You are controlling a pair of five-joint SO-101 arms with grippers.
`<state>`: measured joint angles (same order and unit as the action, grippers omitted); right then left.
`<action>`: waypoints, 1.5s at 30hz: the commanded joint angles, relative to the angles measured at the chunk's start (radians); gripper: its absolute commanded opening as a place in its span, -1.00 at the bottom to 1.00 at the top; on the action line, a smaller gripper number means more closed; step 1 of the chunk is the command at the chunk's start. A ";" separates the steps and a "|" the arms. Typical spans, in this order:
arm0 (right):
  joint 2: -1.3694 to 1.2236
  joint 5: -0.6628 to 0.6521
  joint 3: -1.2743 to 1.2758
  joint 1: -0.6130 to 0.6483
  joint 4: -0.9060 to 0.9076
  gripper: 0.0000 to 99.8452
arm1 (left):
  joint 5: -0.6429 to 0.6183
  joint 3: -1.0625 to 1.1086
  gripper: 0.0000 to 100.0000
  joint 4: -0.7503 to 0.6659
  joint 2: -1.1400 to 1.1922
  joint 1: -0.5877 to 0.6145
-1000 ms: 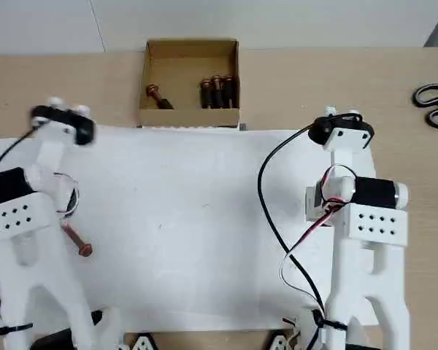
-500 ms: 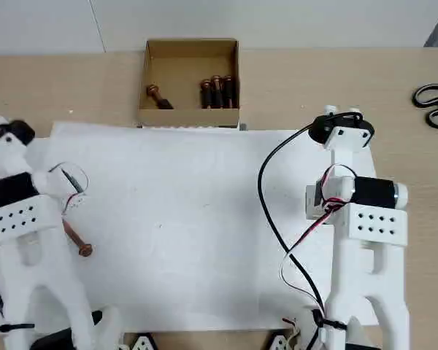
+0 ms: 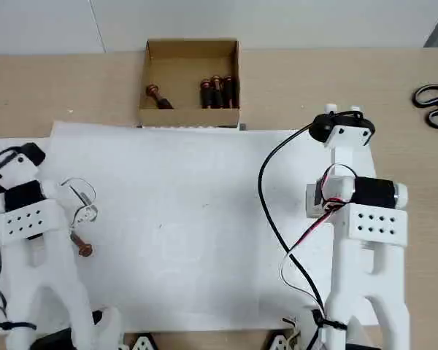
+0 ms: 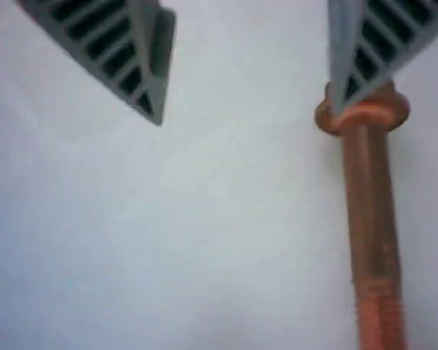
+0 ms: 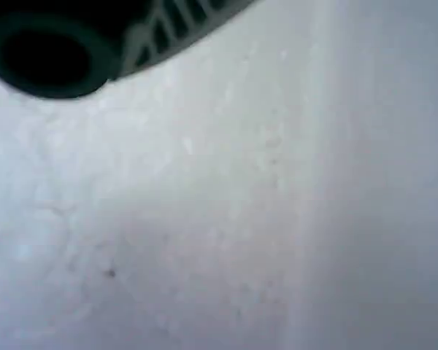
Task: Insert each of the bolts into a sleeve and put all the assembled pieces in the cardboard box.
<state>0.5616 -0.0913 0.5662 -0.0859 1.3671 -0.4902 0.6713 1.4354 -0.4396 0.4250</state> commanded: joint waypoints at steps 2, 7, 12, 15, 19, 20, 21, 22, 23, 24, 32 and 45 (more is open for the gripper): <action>0.030 -0.008 -0.003 -0.010 -0.015 -0.98 | -0.003 0.044 -0.72 -0.031 -0.003 0.006; 0.030 -0.009 -0.003 -0.010 -0.015 -0.98 | 0.002 0.120 -0.72 -0.140 -0.003 0.094; 0.030 -0.009 -0.003 -0.010 -0.013 -0.98 | 0.003 0.137 -0.72 -0.166 -0.003 0.112; 0.030 -0.009 -0.003 -0.010 -0.008 -0.98 | 0.003 0.139 -0.72 -0.169 -0.002 0.110; 0.030 -0.009 -0.003 -0.010 -0.008 -0.98 | 0.003 0.185 -0.72 -0.224 -0.002 0.110; 0.030 -0.009 -0.003 -0.010 -0.008 -0.98 | 0.003 0.205 -0.72 -0.241 -0.002 0.110; 0.030 -0.009 -0.003 -0.010 -0.008 -0.98 | 0.003 0.222 -0.72 -0.255 -0.002 0.110; 0.031 -0.009 -0.003 -0.010 -0.007 -0.98 | 0.003 0.239 -0.72 -0.267 -0.002 0.110; 0.031 -0.009 -0.003 -0.010 -0.007 -0.98 | 0.003 0.252 -0.72 -0.278 -0.002 0.110; 0.031 -0.009 -0.003 -0.012 -0.007 -0.98 | 0.003 0.263 -0.72 -0.290 -0.002 0.110; 0.031 -0.009 -0.003 -0.012 -0.005 -0.98 | 0.003 0.335 -0.73 -0.420 -0.002 0.110; 0.033 -0.009 0.021 -0.059 0.013 -0.98 | 0.002 0.381 -0.99 -0.477 -0.011 0.112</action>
<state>0.5616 -0.0913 0.5907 -0.1120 1.3763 -0.4918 1.0687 0.9321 -0.4534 0.5247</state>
